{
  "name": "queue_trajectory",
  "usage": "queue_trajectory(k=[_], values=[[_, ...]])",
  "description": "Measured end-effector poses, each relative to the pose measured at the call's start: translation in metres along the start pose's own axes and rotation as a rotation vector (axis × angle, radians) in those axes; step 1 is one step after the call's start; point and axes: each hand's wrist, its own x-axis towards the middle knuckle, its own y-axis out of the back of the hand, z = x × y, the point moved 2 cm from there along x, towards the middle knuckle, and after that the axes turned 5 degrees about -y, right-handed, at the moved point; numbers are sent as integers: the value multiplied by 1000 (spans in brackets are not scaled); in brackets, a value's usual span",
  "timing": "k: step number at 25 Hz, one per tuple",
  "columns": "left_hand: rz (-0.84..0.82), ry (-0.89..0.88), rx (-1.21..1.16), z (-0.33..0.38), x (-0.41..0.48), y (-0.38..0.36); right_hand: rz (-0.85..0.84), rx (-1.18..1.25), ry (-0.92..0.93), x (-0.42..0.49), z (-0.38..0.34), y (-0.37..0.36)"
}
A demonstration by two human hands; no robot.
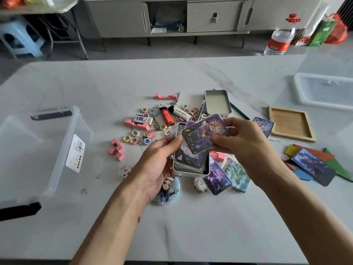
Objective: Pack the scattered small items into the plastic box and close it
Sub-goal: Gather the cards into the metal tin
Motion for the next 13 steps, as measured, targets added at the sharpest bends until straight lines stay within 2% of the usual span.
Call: queue_trajectory(k=[6,9,13], values=[[44,-11,80,-1,-1,-3,83,-70,81,5,2,5],[56,-9,105,0,-2,-1,122,-94,179,8,0,14],[26,1,47,1,-2,-2,11,-396,255,2,0,0]])
